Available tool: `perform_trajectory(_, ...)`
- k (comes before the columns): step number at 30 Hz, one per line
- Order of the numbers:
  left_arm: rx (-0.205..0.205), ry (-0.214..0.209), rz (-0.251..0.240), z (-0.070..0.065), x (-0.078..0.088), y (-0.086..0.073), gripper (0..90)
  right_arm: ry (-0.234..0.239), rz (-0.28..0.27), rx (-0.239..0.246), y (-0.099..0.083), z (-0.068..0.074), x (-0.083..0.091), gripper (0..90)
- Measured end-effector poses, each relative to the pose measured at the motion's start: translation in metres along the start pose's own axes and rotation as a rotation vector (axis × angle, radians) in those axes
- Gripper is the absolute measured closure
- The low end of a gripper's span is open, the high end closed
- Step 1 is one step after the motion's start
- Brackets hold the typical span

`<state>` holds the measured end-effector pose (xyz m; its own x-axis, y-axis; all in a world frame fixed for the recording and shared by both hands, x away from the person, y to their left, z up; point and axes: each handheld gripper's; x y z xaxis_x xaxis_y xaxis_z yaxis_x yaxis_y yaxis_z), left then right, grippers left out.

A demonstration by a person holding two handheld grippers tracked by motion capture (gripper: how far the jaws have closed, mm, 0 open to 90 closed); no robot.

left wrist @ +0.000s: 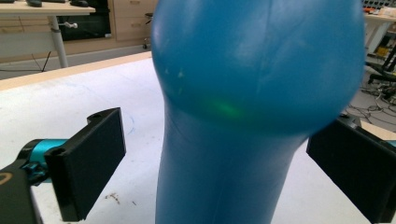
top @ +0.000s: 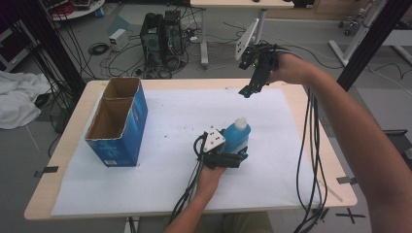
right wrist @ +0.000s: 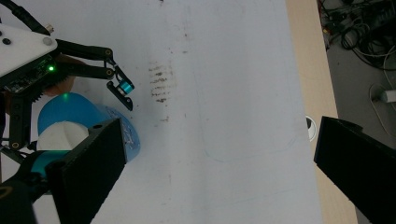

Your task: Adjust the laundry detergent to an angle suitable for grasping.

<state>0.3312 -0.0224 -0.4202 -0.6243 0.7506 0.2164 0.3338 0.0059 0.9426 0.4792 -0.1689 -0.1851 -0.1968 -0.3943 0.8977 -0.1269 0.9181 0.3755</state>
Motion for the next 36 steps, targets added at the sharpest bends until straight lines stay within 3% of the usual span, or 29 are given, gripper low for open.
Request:
perform_trajectory(27,-0.017,-0.023,-0.022,0.0005,-0.0031,-0.0007,29.0,-0.011,-0.012,-0.007,0.0000,0.0001,0.0036,1.4)
perform_trajectory(36,-0.024,-0.011,-0.012,0.0005,-0.0030,-0.0007,36.1,-0.015,-0.014,-0.003,0.0013,0.0006,0.0043,1.4)
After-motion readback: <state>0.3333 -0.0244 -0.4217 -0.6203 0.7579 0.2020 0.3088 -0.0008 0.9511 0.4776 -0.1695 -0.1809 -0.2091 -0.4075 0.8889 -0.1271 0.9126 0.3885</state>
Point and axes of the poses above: each handheld gripper's, and its own axes: x roughly backward along the jaws, y roughly out of its top, z roughly to its left, and after that the axes turned 8 degrees about x, right-handed
